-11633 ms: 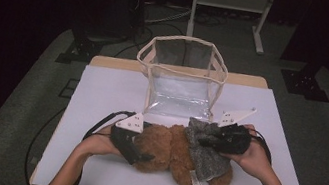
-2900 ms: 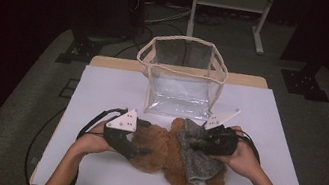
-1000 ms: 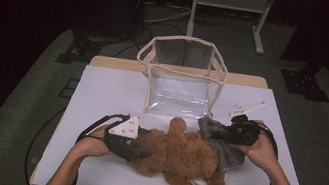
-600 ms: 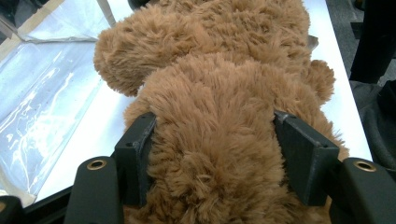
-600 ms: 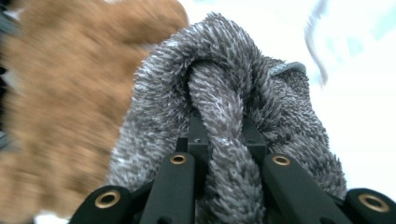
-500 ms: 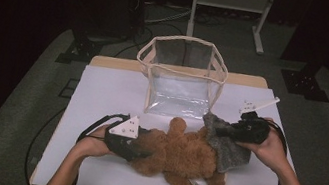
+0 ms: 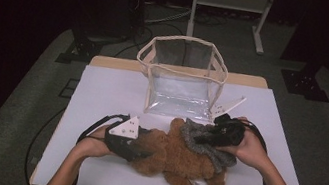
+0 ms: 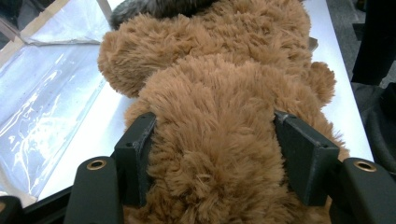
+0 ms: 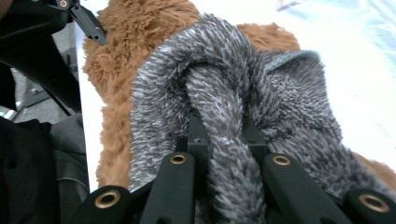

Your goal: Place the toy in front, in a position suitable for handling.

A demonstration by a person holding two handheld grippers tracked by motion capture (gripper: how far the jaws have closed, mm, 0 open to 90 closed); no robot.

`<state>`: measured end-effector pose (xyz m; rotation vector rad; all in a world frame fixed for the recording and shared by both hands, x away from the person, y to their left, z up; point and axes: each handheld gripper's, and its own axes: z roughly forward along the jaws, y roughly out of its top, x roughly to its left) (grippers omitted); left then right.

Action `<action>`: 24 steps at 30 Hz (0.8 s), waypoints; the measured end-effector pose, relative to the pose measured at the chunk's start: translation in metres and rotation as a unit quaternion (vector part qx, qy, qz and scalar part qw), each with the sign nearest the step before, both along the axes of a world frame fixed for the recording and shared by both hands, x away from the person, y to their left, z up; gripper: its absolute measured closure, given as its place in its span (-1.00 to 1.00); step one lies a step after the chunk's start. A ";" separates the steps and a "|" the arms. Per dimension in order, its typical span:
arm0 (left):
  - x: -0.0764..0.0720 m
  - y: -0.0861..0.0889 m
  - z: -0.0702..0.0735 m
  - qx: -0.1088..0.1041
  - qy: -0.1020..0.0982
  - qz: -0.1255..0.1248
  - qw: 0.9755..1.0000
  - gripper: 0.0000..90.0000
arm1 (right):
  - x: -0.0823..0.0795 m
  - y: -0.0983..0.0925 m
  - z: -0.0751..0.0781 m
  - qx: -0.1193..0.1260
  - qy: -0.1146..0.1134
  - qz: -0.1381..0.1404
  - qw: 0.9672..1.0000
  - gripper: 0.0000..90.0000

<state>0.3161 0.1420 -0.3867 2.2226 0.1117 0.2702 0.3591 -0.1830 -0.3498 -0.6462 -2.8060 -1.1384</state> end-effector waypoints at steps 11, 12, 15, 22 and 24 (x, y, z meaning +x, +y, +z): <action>0.002 -0.001 -0.001 -0.004 0.000 0.009 1.000 -0.23 | -0.014 0.038 0.007 -0.013 -0.018 0.051 0.998 0.75; 0.003 0.000 -0.001 -0.005 0.000 0.010 1.000 -0.23 | -0.012 0.035 0.004 -0.011 -0.011 0.048 0.999 0.75; 0.004 0.004 0.004 -0.014 0.002 0.011 1.000 -0.28 | -0.010 0.021 -0.002 0.000 0.001 0.031 1.000 0.75; 0.005 0.024 0.010 -0.020 0.018 0.026 0.999 -0.39 | -0.007 -0.015 -0.010 0.003 0.004 -0.014 1.000 0.75; 0.006 0.023 0.006 -0.020 0.024 0.026 0.999 -0.37 | -0.007 -0.018 -0.009 0.000 0.002 -0.019 1.000 0.75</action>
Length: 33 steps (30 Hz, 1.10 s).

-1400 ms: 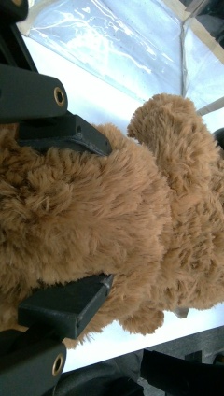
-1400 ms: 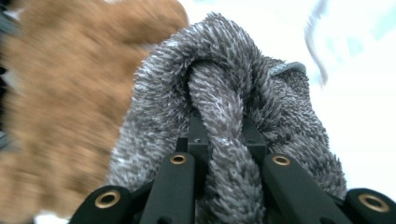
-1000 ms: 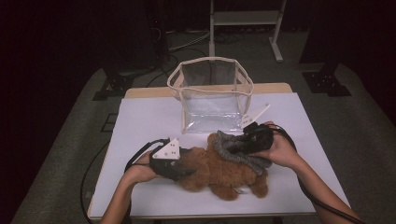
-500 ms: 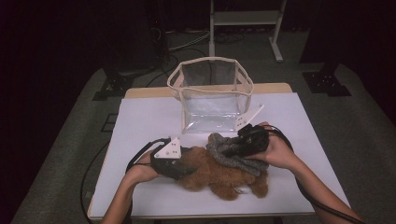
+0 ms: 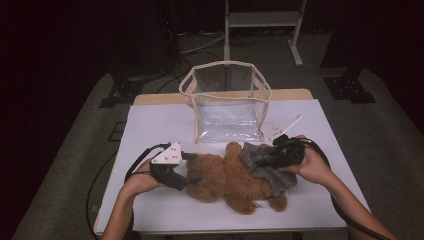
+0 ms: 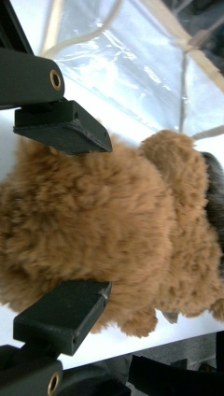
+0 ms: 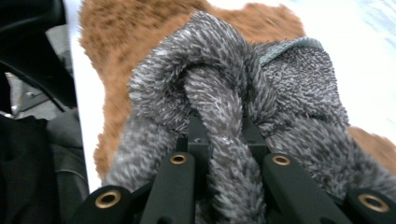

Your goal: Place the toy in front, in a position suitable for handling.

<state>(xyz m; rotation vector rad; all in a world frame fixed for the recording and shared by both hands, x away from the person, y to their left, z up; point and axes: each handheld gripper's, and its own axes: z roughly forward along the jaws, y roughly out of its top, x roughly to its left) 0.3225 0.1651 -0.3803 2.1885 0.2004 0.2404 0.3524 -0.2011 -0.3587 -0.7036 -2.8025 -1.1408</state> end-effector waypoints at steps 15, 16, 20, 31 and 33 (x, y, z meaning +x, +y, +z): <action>0.003 -0.016 -0.010 0.008 -0.009 0.010 1.000 -0.33 | -0.019 0.055 0.020 -0.011 -0.033 0.070 0.997 0.74; 0.003 -0.016 -0.010 0.008 -0.009 0.010 1.000 -0.34 | -0.019 0.055 0.020 -0.011 -0.033 0.070 0.997 0.74; 0.003 -0.008 -0.003 0.002 -0.009 0.009 1.000 -0.36 | -0.018 0.037 0.009 -0.011 -0.037 0.048 0.998 0.74; 0.007 -0.013 -0.006 0.002 -0.003 0.011 1.000 -0.32 | -0.027 0.000 0.018 0.001 -0.052 0.001 0.999 0.74; 0.007 -0.016 -0.008 -0.001 -0.005 0.017 1.000 -0.32 | -0.030 0.013 0.022 0.008 -0.059 0.020 0.998 0.74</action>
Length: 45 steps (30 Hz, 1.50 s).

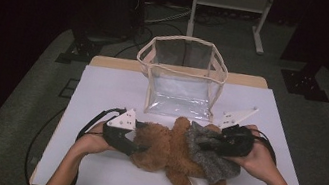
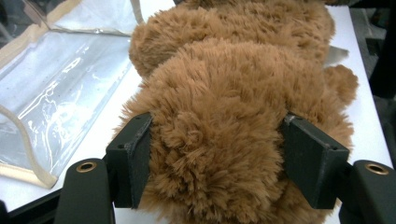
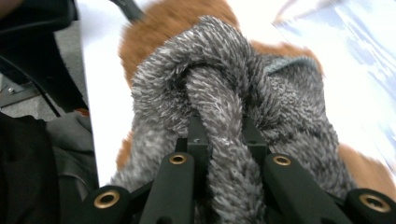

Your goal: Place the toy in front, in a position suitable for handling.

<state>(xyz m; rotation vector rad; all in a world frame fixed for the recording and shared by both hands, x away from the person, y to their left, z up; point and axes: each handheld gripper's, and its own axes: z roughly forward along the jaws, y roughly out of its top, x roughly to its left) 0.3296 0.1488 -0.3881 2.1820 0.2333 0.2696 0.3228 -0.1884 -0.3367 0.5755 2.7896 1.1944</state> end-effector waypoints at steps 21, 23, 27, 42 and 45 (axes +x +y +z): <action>-0.006 -0.007 -0.002 0.006 -0.008 -0.020 1.000 -0.28 | 0.006 0.006 0.000 -0.021 -0.011 0.000 1.000 0.73; -0.008 -0.006 -0.002 0.007 -0.008 -0.025 1.000 -0.28 | 0.018 0.015 0.000 -0.016 -0.013 0.000 1.000 0.73; -0.008 -0.004 -0.003 0.005 -0.007 -0.030 1.000 -0.28 | 0.032 0.024 -0.006 -0.014 0.002 -0.006 1.000 0.73; -0.008 -0.009 -0.004 -0.007 0.049 -0.067 0.997 -0.44 | -0.013 0.011 -0.027 -0.006 0.014 0.019 1.000 0.76; -0.011 -0.014 -0.005 0.002 0.028 -0.065 0.998 -0.23 | -0.015 0.014 -0.019 -0.015 -0.006 0.020 1.000 0.76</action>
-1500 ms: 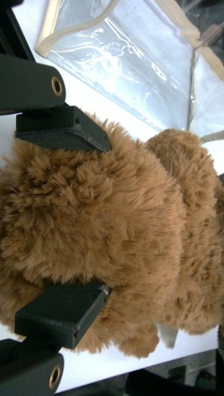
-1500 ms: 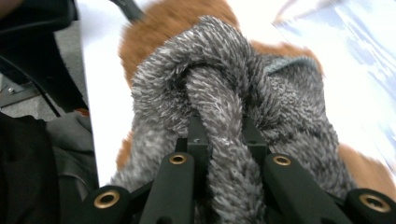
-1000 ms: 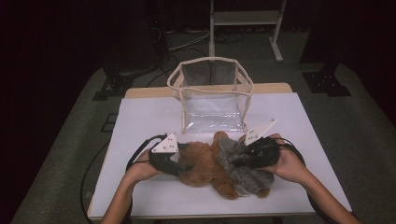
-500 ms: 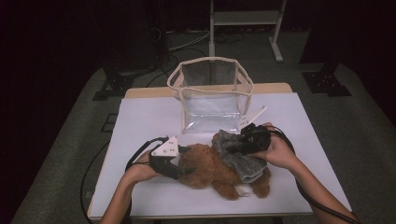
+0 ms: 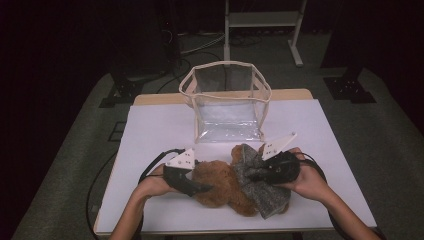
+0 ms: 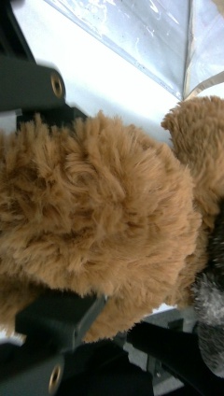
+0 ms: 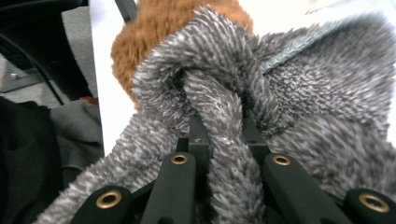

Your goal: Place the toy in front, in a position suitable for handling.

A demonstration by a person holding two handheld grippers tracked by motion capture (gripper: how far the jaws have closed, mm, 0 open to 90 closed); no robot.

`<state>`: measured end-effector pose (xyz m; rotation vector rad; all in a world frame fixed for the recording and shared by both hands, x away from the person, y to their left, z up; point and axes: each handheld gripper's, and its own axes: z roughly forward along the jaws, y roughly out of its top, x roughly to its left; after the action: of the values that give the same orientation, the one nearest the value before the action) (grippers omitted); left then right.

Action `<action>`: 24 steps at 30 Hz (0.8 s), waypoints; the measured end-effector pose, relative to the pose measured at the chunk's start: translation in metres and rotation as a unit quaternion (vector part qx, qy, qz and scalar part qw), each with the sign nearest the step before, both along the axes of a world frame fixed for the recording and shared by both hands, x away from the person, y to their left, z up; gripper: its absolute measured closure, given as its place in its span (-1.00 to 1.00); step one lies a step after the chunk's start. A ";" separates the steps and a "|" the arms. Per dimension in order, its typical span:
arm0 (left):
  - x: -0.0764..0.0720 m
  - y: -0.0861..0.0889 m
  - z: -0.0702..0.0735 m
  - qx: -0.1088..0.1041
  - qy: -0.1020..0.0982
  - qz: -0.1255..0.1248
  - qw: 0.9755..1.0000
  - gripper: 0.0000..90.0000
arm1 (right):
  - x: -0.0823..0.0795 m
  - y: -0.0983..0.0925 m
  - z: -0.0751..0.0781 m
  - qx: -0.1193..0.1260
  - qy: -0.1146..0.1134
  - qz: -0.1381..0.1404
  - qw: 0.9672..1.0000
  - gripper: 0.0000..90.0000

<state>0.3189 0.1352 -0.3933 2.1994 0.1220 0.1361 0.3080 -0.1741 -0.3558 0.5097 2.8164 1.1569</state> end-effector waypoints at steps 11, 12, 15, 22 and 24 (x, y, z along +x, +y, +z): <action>-0.006 -0.004 0.007 0.019 -0.064 -0.001 0.998 -0.05 | 0.040 0.021 0.017 0.009 -0.009 -0.023 1.000 0.75; -0.005 -0.002 0.008 0.017 -0.055 -0.001 0.998 -0.08 | 0.043 0.020 0.006 -0.004 0.007 -0.024 1.000 0.75; -0.004 0.002 0.011 0.012 -0.040 -0.003 0.999 -0.24 | 0.036 0.014 -0.008 0.008 0.028 -0.023 0.999 0.76; -0.002 0.004 0.010 -0.008 0.010 0.002 1.000 -0.63 | 0.010 0.002 -0.011 0.031 0.022 -0.016 0.999 0.77; -0.005 0.000 0.002 -0.010 0.008 -0.025 1.000 -0.33 | -0.001 0.002 -0.009 0.028 0.015 -0.012 0.999 0.77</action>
<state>0.3137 0.1348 -0.3912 2.1817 0.0755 0.0894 0.3068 -0.1725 -0.3652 0.5676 2.8008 1.2364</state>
